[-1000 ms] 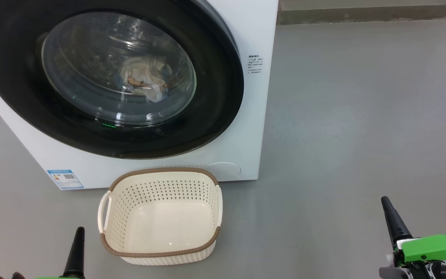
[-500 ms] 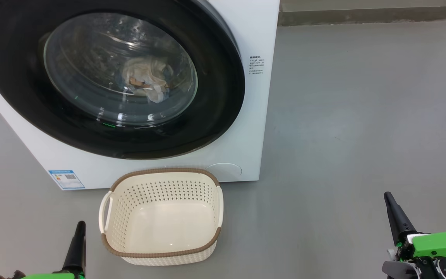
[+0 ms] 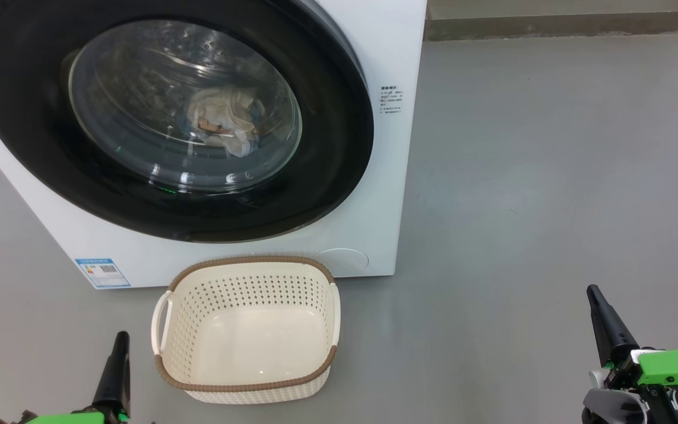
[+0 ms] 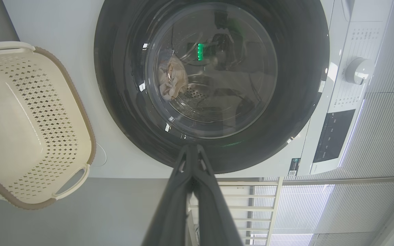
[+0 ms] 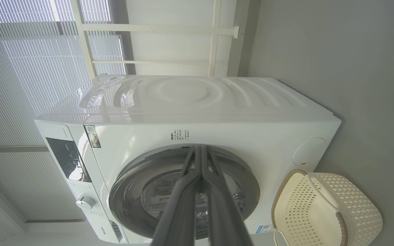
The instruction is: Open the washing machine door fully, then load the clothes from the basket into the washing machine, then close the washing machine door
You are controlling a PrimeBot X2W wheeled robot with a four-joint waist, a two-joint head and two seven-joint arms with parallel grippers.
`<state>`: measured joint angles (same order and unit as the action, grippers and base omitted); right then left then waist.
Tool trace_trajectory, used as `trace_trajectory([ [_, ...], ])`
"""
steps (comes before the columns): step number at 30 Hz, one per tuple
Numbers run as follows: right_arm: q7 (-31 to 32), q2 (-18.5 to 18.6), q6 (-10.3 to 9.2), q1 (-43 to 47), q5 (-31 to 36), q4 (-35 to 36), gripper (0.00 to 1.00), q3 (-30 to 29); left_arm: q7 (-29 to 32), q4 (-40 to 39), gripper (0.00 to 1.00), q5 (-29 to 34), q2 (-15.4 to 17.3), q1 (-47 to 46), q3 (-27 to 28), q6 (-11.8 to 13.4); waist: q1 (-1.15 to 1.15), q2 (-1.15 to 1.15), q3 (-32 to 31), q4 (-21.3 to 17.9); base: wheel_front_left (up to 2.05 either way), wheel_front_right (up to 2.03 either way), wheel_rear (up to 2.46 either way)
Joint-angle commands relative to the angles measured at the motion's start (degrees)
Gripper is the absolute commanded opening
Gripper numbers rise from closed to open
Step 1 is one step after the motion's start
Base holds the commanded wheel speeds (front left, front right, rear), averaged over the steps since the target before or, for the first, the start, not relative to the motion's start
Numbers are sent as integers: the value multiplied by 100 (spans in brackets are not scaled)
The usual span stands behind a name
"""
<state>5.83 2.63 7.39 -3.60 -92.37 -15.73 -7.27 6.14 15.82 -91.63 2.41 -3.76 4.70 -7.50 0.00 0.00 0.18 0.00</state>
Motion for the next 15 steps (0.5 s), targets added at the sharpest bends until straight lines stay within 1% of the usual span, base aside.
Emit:
trace_trajectory([
  [1,38,53,10,-255,-9,172,0,110,40,-178,0,-48,47,-243,189,1,0,0,0,0,0,0,0],
  [15,44,48,10,-255,-2,172,0,102,39,-178,0,-49,47,-243,187,1,0,0,0,0,0,0,0],
])
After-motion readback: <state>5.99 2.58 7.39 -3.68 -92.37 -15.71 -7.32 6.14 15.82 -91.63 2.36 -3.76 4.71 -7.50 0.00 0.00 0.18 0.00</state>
